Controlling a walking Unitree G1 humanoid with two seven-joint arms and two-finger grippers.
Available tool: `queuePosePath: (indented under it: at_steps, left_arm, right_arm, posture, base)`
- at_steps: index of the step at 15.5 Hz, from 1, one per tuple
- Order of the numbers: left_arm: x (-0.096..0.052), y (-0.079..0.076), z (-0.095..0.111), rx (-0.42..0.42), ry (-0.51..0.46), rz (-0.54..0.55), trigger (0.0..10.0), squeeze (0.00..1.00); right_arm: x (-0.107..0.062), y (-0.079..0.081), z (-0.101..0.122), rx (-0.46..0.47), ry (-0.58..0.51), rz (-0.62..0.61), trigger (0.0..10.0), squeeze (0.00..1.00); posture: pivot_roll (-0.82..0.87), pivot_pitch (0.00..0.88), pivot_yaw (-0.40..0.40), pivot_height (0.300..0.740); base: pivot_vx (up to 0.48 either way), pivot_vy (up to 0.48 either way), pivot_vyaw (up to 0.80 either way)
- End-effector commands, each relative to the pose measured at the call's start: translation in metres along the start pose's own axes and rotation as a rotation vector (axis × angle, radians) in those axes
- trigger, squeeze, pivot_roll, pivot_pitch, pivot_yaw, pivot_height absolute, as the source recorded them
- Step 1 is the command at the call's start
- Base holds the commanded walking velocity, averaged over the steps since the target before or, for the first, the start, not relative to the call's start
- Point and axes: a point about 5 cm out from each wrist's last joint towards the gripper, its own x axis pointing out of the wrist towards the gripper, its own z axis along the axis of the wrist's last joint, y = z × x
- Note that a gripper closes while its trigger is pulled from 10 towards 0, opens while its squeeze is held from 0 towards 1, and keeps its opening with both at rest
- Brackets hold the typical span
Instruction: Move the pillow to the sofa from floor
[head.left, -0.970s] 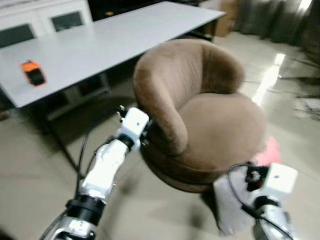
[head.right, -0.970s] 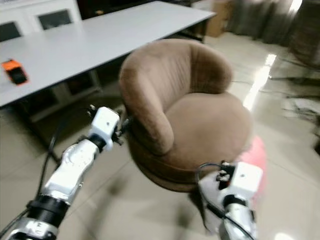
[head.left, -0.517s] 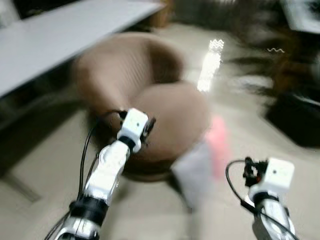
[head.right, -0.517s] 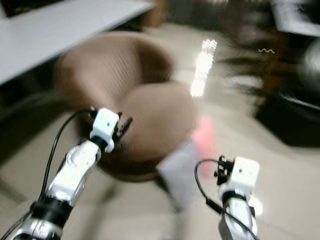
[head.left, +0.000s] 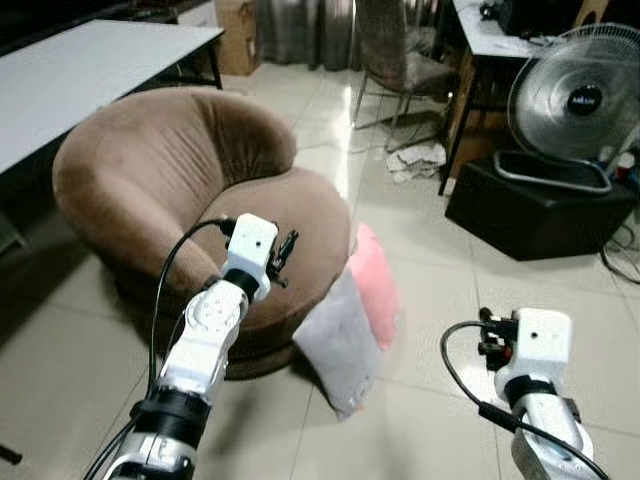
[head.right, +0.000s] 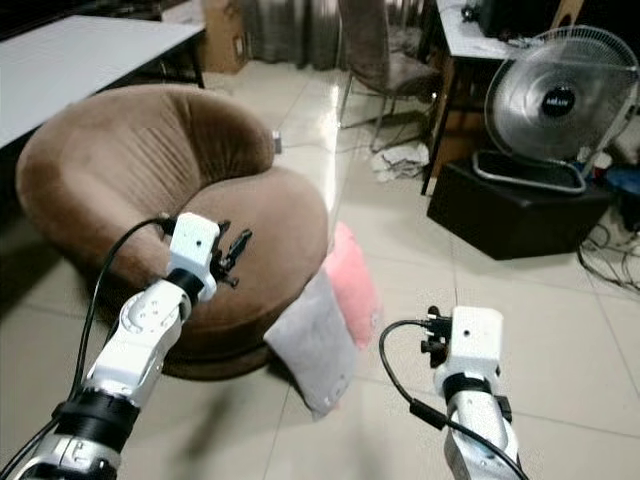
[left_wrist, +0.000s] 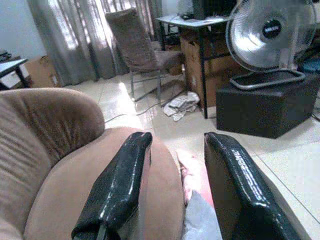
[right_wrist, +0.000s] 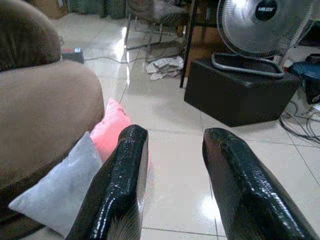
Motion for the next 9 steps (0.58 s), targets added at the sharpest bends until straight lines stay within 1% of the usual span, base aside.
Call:
queuePosePath:
  at_steps: [1,8,9]
  left_arm:
    - [-0.0014,0.0059,-0.0002,0.002,0.005,0.004,10.0,0.0]
    - [-0.0028,0.0047,-0.0032,0.011,0.02,-0.011,10.0,0.0]
    - [-0.0028,0.0046,-0.0035,0.013,0.021,-0.013,10.0,0.0]
  right_arm:
    - [0.0025,0.0089,0.0051,0.0,-0.015,0.032,10.0,0.0]
    - [0.0032,0.0076,0.0046,-0.019,-0.015,0.039,10.0,0.0]
    - [0.0039,0.0069,0.0039,-0.035,-0.009,0.035,10.0,0.0]
  posture:
    - [-0.06,0.0,0.01,0.74]
    - [-0.06,0.008,0.01,0.74]
    - [-0.06,0.008,0.01,0.74]
  base:
    - [0.465,0.0,0.0]
    - [0.465,0.0,0.0]
    - [0.465,0.0,0.0]
